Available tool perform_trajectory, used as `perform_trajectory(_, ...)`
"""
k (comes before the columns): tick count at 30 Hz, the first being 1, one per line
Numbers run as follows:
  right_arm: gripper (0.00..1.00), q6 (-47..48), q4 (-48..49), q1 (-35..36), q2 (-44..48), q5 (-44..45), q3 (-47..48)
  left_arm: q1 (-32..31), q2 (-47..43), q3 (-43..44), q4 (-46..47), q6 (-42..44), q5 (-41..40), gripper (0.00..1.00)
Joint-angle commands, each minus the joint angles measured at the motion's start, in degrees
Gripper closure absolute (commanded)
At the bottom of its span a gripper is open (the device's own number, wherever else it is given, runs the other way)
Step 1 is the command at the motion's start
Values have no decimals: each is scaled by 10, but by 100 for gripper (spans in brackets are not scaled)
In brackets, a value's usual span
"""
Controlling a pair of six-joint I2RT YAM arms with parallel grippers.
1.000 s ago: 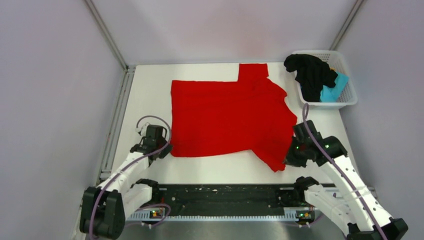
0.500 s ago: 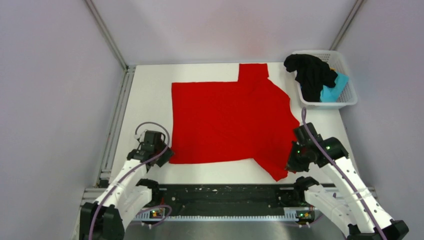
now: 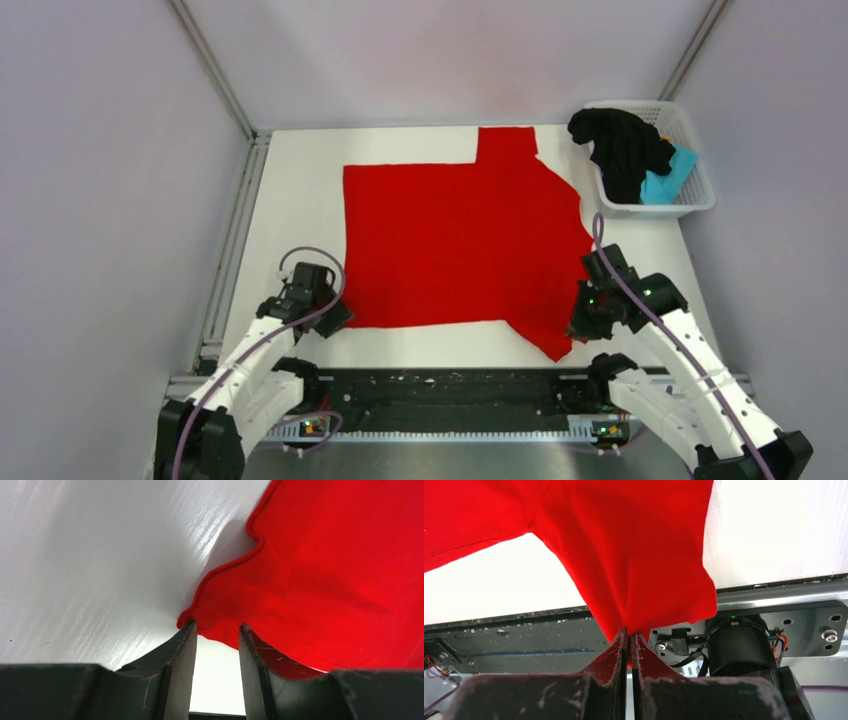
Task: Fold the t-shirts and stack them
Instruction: Fold the flattened tshirt in 1/3 of the way
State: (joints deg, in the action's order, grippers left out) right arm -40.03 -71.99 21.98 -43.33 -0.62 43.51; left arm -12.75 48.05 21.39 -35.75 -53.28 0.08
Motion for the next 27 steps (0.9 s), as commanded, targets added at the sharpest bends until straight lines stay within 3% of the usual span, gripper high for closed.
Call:
perform_trajectory(1,100,12,28,6,-2,-2,-3,-11,48,1,27,7,-37,58)
perform_trajectory(4,100,12,35,6,-1,-4,-8,-16,80,10,49,12,-31,60)
perform_trajectory(8,100,13,39,5,-4,1,-10,-20,110,9,78,26,-25,96)
perform_trajectory(9,100,14,40,6,-4,3,-9,-21,113,8,87,28,-20,100)
perform_trajectory(14,100,17,48,6,-4,4,-2,-27,96,11,95,38,-18,100)
perform_trajectory(27,100,17,143,6,36,45,45,-33,-54,44,76,29,-22,100)
